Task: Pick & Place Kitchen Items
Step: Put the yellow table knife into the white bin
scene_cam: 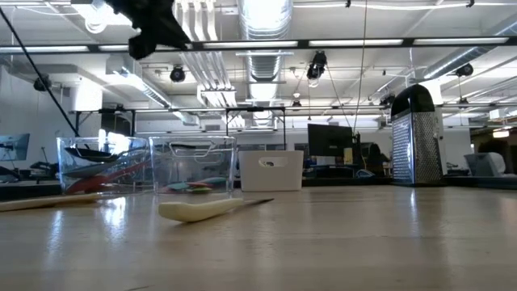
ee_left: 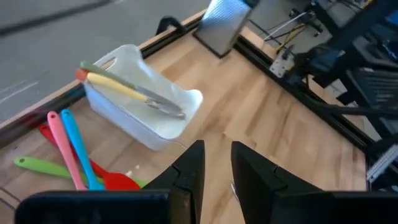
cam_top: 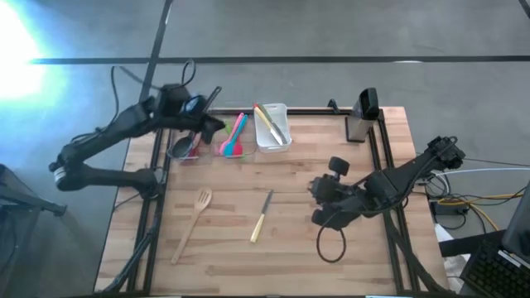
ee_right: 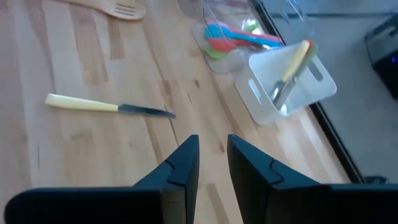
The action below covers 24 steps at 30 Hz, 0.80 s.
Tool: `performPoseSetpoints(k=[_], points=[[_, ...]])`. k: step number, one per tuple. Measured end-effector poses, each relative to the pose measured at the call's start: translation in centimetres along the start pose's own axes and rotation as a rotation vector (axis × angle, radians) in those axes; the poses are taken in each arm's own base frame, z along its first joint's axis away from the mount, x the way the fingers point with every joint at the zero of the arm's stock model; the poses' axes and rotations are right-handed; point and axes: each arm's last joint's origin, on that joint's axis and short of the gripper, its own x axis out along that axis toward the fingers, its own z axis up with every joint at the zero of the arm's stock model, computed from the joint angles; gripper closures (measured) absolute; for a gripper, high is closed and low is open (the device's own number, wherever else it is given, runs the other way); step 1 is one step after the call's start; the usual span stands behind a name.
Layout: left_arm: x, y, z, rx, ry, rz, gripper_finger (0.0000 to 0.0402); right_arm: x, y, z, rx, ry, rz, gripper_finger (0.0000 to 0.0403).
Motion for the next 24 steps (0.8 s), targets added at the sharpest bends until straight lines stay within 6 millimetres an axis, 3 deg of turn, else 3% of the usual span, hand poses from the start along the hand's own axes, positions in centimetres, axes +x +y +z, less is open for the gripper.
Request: performPoseSetpoints(k=[5, 11, 18, 24], points=[[-2.0, -2.7, -2.8, 0.057, -0.042, -0.015, 0.0321, 0.3, -0.1, 0.6, 0.024, -0.027, 0.006, 0.0327], [-3.2, -4.7, -7.0, 0.067, -0.038, -0.050, 0.0321, 0.8, -0.3, 1.8, 0.090, -0.107, 0.014, 0.0312], [-2.5, -6.0, -11.9, 0.101, -0.039, -0.036, 0.0321, 2.1, 0.0, 3.6, -0.069, -0.144, 0.202, 0.0293], [-1.3, -6.7, -15.9, 0.174, -0.090, -0.079, 0.0321, 4.7, 0.6, 3.8, -0.207, -0.072, 0.324, 0.0272]])
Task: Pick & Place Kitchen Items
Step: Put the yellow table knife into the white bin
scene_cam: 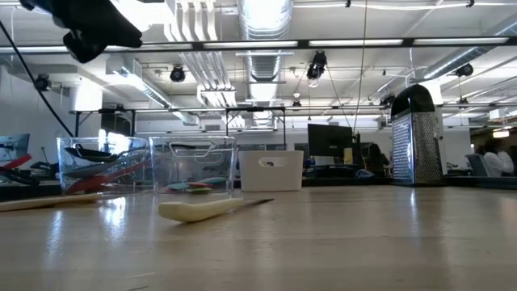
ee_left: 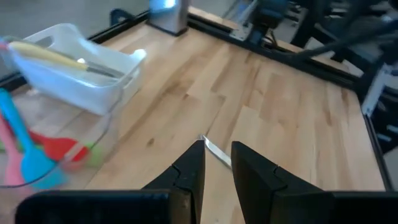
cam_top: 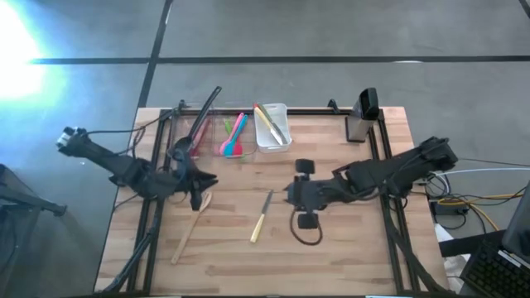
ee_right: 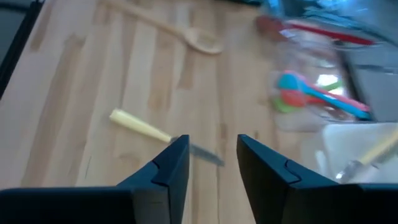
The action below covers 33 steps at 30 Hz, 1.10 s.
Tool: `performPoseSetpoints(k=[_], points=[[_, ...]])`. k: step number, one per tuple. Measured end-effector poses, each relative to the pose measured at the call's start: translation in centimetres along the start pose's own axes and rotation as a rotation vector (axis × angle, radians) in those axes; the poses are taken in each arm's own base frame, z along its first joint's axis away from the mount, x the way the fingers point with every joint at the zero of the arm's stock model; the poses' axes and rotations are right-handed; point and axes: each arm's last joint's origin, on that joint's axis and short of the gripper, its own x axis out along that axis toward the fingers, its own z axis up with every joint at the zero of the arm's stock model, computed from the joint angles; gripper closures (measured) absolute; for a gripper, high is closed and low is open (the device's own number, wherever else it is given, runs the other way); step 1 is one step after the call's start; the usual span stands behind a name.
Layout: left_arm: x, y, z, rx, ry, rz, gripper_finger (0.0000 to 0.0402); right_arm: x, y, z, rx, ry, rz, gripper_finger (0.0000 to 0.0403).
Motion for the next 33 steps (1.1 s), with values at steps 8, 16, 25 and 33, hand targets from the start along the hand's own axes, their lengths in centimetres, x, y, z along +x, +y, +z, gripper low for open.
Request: performPoseSetpoints(k=[8, 16, 25, 33], points=[[0.8, 0.2, -3.2, 0.058, 0.019, -0.017, 0.0321, 4.8, 1.1, -0.2, -0.172, 0.057, 0.065, 0.0248], [1.1, 0.6, -4.1, 0.039, 0.018, -0.015, 0.0321, 9.4, 2.7, 0.1, -0.268, 0.096, 0.142, 0.0242], [1.1, 0.5, -4.0, 0.016, 0.007, -0.027, 0.0321, 15.0, 4.9, -0.1, -0.390, 0.291, 0.270, 0.0248], [0.8, 0.6, -3.9, 0.023, 0.009, -0.047, 0.0321, 19.4, 6.7, 0.2, -0.484, 0.384, 0.347, 0.0233]])
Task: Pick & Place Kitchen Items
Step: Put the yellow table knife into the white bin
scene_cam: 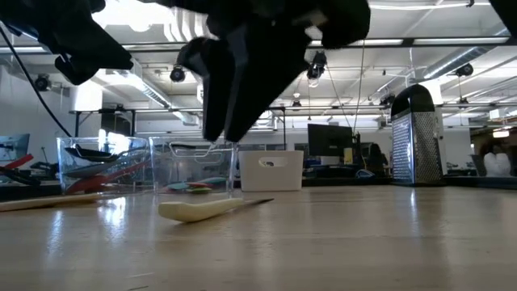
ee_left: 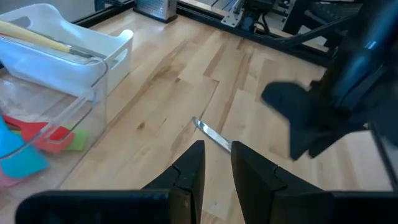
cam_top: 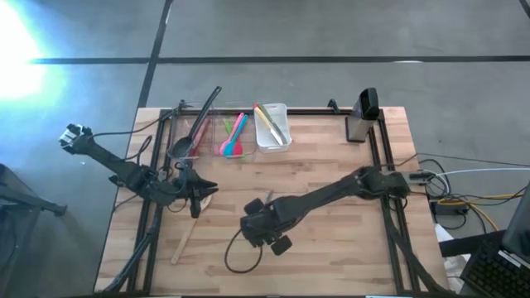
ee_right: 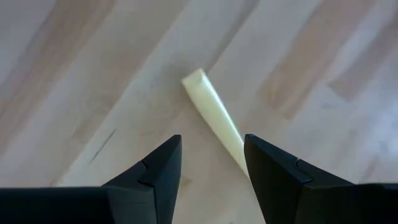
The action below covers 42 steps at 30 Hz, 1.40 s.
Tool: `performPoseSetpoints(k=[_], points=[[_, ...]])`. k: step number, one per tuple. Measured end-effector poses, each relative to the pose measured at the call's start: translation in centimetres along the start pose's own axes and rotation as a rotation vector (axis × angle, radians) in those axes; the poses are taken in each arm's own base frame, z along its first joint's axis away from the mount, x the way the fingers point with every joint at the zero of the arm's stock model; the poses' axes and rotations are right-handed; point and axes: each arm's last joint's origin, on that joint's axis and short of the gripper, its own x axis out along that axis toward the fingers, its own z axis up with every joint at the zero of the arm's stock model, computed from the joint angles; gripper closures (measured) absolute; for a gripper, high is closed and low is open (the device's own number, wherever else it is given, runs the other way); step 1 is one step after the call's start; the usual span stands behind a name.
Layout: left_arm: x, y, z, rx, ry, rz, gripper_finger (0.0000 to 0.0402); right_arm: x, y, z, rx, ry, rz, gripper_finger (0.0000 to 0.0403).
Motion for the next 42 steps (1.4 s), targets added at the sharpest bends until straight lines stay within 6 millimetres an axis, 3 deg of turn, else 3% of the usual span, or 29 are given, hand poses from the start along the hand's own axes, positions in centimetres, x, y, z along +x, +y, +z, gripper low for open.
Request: performPoseSetpoints(k=[6, 13, 28, 33, 40, 42], points=[[-0.2, 0.1, 0.1, -0.003, 0.006, -0.025, 0.0321, 2.7, -0.2, 0.7, -0.055, 0.068, 0.023, 0.0229], [-0.3, 0.1, 0.1, -0.007, 0.012, -0.042, 0.0321, 3.6, -0.3, 1.3, -0.084, 0.056, 0.020, 0.0230], [-0.4, 0.1, 0.1, -0.013, 0.014, -0.043, 0.0321, 6.8, -0.1, -0.3, -0.075, 0.063, 0.025, 0.0233], [-0.4, 0.1, 0.1, -0.013, 0.014, -0.043, 0.0321, 6.9, -0.3, -0.4, -0.045, 0.063, 0.026, 0.0260], [-0.4, 0.1, 0.1, -0.013, 0.014, -0.042, 0.0321, 7.0, -0.5, -0.4, -0.006, 0.044, 0.049, 0.0346], [-0.4, 0.1, 0.1, -0.014, 0.014, -0.043, 0.0321, 7.0, -0.6, -0.3, 0.011, 0.031, 0.054, 0.0351]])
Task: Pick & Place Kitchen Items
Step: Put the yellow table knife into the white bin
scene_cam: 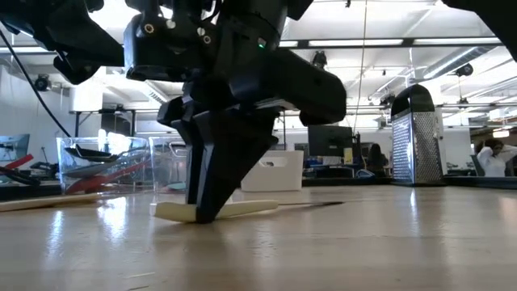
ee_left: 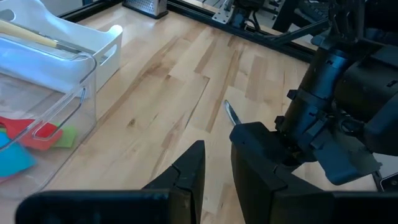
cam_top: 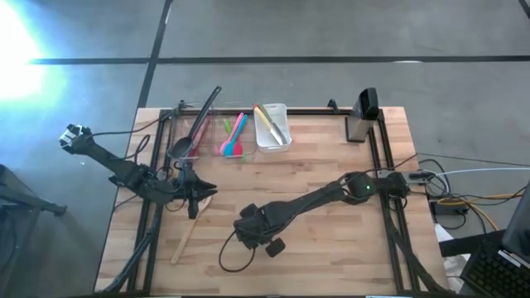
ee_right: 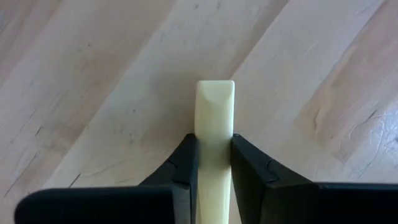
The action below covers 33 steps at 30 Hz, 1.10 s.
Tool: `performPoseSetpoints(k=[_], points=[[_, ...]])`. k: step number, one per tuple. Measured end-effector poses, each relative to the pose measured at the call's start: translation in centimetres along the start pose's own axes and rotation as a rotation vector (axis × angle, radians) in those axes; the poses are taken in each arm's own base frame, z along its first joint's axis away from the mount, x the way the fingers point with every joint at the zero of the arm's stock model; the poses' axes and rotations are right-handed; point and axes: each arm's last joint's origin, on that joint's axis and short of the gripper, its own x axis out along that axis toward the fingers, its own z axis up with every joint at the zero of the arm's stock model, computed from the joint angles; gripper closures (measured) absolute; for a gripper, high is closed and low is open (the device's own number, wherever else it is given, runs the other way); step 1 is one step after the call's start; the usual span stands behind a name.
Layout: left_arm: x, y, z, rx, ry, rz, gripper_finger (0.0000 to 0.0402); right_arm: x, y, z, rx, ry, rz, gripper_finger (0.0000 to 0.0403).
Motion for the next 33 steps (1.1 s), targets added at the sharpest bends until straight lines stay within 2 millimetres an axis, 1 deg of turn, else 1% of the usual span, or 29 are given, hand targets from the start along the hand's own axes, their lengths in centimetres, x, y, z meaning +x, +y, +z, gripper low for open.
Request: performPoseSetpoints(k=[9, 16, 20, 24, 27, 30, 33], points=[[0.0, 0.0, -0.1, 0.000, 0.002, 0.002, 0.0321, -0.3, -0.3, -0.2, 0.067, -0.015, 0.064, 0.0351], [0.2, 0.2, -0.5, 0.007, 0.012, 0.009, 0.0321, -2.0, -0.2, 0.0, 0.084, -0.047, 0.094, 0.0351], [0.2, 0.2, -0.5, 0.007, 0.012, 0.009, 0.0321, -4.2, -0.4, 0.3, 0.104, -0.090, 0.085, 0.0351], [0.2, 0.2, -0.5, 0.008, 0.013, 0.010, 0.0321, -5.8, -0.7, 0.3, 0.123, -0.109, 0.077, 0.0351], [0.3, 0.3, -0.7, 0.012, 0.016, 0.013, 0.0321, -8.4, -1.3, -0.1, 0.174, -0.130, 0.064, 0.0351], [0.4, 0.3, -0.9, 0.023, 0.019, 0.022, 0.0321, -11.5, -2.6, -0.7, 0.260, -0.173, 0.045, 0.0351], [0.4, 0.3, -0.8, 0.027, 0.014, 0.026, 0.0321, -13.9, -4.1, -1.5, 0.344, -0.212, 0.030, 0.0351]])
